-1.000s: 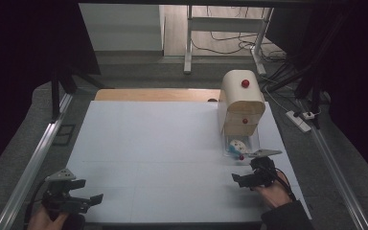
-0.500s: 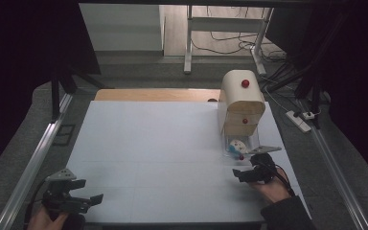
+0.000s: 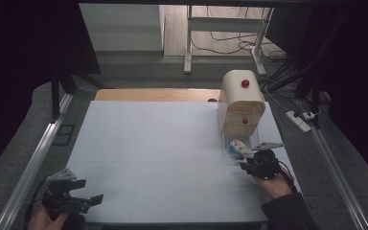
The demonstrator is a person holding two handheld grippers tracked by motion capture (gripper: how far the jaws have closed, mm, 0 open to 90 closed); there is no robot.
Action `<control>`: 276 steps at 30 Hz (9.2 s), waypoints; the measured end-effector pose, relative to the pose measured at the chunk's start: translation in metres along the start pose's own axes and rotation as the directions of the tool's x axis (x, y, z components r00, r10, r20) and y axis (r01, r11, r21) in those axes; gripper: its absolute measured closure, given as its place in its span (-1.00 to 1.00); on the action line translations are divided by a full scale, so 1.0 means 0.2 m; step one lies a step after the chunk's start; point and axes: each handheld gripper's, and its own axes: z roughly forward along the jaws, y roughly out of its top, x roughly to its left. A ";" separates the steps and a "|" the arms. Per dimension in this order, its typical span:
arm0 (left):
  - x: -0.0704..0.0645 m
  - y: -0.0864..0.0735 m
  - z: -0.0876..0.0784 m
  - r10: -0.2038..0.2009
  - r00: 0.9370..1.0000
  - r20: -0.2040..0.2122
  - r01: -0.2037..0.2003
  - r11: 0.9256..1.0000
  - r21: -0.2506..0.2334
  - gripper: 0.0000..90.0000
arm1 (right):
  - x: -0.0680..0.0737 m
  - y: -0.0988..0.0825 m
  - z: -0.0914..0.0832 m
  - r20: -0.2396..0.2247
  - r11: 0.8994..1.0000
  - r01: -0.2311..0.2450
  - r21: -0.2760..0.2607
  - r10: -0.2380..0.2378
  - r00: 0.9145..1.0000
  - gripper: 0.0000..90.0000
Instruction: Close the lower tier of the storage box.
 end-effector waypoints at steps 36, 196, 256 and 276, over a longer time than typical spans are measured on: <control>0.00 0.00 0.00 0.001 1.000 -0.003 -0.001 1.000 0.003 -0.90 | -0.07 0.07 0.01 0.043 1.000 0.000 -0.029 0.001 0.999 0.98; 0.00 0.00 0.00 0.005 1.000 0.002 -0.005 1.000 0.004 -0.90 | -0.09 0.26 0.18 -0.028 0.997 -0.032 -0.074 0.030 0.999 -0.98; 0.00 0.00 0.00 0.013 1.000 0.005 -0.013 1.000 0.001 -0.91 | 0.11 0.10 0.09 -0.090 0.998 0.003 -0.064 -0.009 0.996 -1.00; 0.00 0.00 0.00 0.011 1.000 0.005 -0.011 1.000 0.002 -0.91 | 0.16 0.05 0.02 -0.132 0.997 -0.003 -0.074 -0.006 0.991 -1.00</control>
